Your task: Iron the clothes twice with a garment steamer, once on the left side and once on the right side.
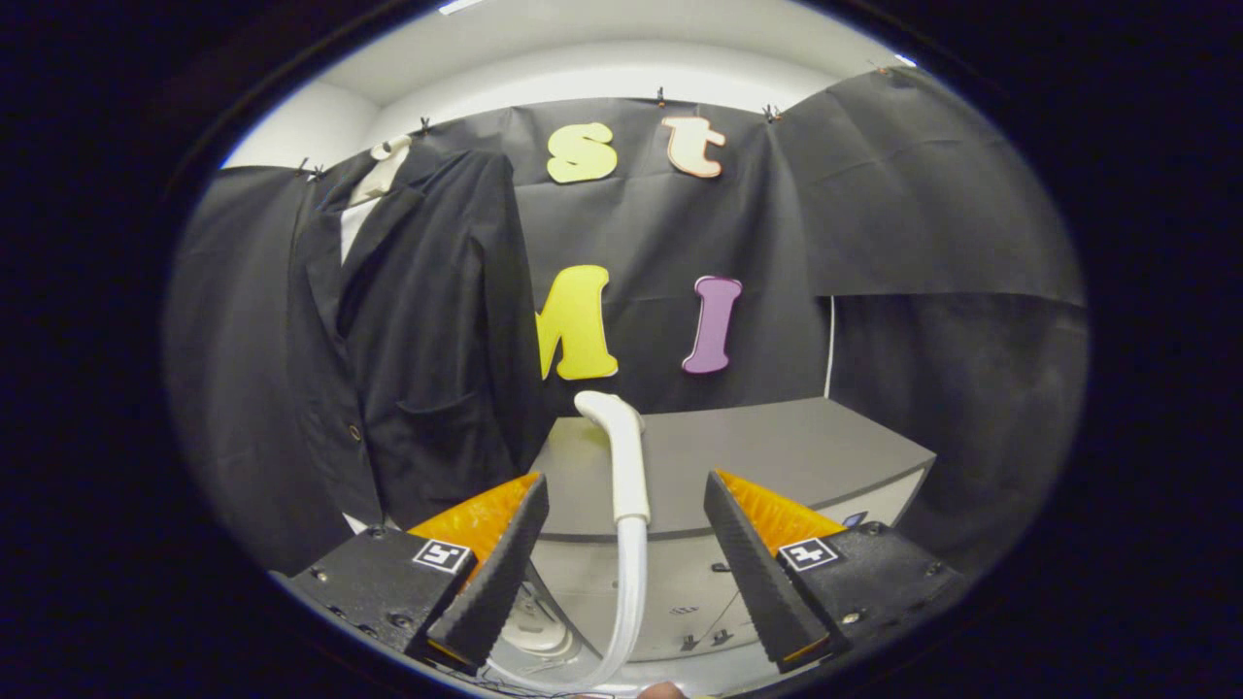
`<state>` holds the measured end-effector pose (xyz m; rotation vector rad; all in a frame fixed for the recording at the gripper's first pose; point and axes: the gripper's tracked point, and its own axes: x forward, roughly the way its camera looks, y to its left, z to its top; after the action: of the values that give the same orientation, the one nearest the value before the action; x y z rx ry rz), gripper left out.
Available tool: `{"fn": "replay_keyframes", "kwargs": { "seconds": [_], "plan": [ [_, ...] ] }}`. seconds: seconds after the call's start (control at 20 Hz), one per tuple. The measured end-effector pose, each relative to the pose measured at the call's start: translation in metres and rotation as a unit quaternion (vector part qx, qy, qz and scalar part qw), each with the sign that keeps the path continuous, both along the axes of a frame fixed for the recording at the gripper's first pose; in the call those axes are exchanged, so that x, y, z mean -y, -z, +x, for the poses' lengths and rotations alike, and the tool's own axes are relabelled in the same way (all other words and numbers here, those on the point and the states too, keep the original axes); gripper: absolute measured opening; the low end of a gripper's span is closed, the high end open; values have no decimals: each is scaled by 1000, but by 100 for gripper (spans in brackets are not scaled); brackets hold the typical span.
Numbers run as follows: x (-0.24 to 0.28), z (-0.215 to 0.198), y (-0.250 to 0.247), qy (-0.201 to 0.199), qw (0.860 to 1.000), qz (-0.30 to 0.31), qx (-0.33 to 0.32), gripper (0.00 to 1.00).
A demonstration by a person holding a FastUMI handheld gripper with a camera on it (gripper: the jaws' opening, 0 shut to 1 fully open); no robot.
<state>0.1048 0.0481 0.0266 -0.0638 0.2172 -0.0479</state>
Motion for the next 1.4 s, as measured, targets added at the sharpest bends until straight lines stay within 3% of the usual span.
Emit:
{"fn": "replay_keyframes", "kwargs": {
  "seconds": [0.25,0.5,0.85,1.0,1.25,1.4],
  "plan": [
    [10,59,16,-14,995,36,-93,100],
    [12,102,45,-37,976,62,-204,100],
    [31,142,71,-9,960,11,-280,98],
    [23,145,79,-19,951,-11,-310,87],
    [19,139,93,-13,936,-27,-350,81],
    [18,141,93,-25,934,-42,-354,65]
  ]
}}
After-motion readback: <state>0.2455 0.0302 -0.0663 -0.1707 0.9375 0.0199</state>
